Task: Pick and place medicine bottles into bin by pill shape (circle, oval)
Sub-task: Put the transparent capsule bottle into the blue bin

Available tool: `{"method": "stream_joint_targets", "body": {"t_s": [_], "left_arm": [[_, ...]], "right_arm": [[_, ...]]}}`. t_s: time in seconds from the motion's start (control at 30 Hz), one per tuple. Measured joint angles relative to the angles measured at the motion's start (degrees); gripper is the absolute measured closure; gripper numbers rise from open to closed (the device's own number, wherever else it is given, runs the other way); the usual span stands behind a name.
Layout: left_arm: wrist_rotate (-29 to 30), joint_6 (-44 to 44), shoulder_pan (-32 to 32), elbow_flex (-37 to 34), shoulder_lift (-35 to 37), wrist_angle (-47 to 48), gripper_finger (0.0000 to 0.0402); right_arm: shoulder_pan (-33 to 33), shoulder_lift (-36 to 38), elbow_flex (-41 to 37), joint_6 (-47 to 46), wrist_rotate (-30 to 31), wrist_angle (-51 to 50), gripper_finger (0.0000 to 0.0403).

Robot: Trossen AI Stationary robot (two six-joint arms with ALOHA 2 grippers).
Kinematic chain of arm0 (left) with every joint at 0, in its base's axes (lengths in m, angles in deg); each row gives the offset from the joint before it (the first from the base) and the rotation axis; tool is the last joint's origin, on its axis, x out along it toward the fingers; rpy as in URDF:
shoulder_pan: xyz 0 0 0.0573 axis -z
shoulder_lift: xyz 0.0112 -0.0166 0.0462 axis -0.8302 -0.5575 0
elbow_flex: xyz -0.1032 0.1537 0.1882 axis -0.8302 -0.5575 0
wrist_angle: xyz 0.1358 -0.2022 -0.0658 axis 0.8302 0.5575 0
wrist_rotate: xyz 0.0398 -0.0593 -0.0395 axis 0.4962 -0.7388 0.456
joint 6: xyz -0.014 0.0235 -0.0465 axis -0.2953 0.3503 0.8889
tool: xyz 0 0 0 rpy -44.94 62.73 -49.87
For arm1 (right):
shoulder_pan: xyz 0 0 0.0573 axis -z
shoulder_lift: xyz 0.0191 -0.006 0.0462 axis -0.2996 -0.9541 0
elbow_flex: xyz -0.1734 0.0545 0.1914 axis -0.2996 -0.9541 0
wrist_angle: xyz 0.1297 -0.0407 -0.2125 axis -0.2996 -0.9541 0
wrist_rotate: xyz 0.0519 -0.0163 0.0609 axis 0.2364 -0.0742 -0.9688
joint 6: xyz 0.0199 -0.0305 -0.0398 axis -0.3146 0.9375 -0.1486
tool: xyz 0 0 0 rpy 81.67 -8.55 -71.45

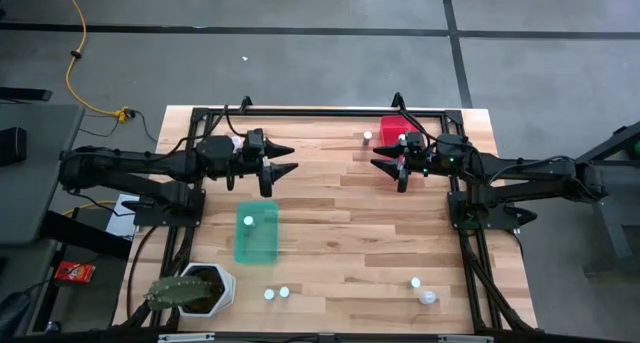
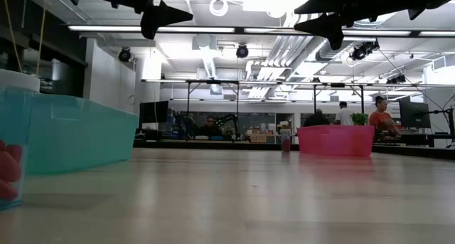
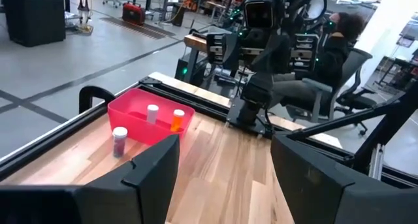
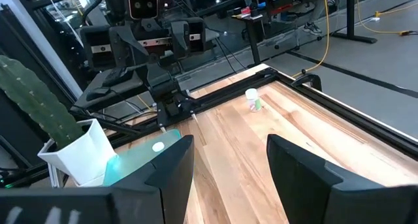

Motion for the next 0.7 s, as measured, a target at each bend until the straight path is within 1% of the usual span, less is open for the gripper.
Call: {"method": "stream_joint_targets", "body": {"t_s": [0.47, 0.6, 0.63, 0.7], "left_arm": [[0.22, -0.28, 0.0, 0.0, 0.0, 0.07, 0.017], [0.6, 2.27, -0.26, 0.02, 0.0, 0.18, 0.017], [1.39, 3.04, -0.73, 0.4, 0.03, 1.18, 0.017], [4.51, 4.37, -2.37, 2.64, 0.61, 7.15, 0.017]], "right_arm": [[-0.01, 0.02, 0.0, -0.42, -0.02, 0.0, 0.0217], [-0.02, 0.0, 0.0, -0.44, -0.01, 0.0, 0.0217], [0.0, 0.0, 0.0, -0.44, -0.01, 0.0, 0.0217], [-0.01, 0.0, 0.0, -0.44, -0.01, 0.0, 0.0217]]}}
